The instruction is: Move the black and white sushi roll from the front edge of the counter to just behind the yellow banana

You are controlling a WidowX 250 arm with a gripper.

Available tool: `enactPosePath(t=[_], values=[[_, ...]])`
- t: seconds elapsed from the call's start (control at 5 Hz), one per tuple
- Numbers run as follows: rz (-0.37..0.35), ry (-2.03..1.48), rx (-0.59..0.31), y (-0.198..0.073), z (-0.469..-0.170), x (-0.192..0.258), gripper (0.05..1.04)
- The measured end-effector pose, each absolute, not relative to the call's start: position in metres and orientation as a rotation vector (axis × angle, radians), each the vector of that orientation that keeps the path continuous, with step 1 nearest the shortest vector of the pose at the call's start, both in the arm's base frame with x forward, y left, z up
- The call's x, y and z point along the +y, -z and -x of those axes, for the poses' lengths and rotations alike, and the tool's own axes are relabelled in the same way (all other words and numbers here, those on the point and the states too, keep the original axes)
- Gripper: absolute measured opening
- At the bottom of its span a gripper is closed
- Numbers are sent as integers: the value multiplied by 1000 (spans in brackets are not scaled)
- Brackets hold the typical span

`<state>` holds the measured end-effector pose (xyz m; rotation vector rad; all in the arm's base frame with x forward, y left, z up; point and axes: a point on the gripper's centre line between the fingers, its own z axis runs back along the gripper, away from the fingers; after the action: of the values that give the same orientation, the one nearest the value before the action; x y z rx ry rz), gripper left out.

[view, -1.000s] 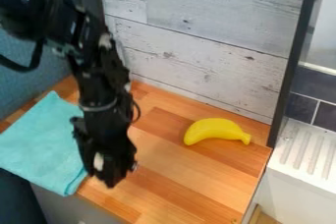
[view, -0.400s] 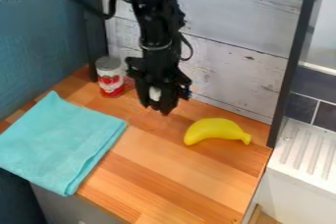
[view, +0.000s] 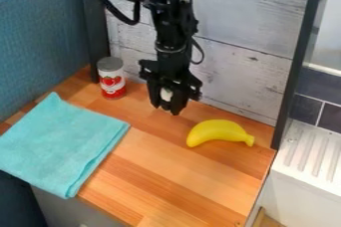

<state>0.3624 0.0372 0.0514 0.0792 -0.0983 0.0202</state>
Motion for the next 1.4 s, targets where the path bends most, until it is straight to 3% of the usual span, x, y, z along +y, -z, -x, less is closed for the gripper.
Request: enactPosePath(t=[0.2,0.4,0.6,0.8,1.0,1.2,1.4], values=[[-89,-28,-76,-31,-368,39,559],[-94,-70,-114,-24,-375,34,559],[-58,-78,-98,-17,-380,25,634],[-9,-109,-85,-15,-376,18,917],[-39,-132,-121,-26,-375,23,1016],[-82,-144,-173,-46,-374,29,1010],[-134,-152,-207,-64,-355,37,1010]])
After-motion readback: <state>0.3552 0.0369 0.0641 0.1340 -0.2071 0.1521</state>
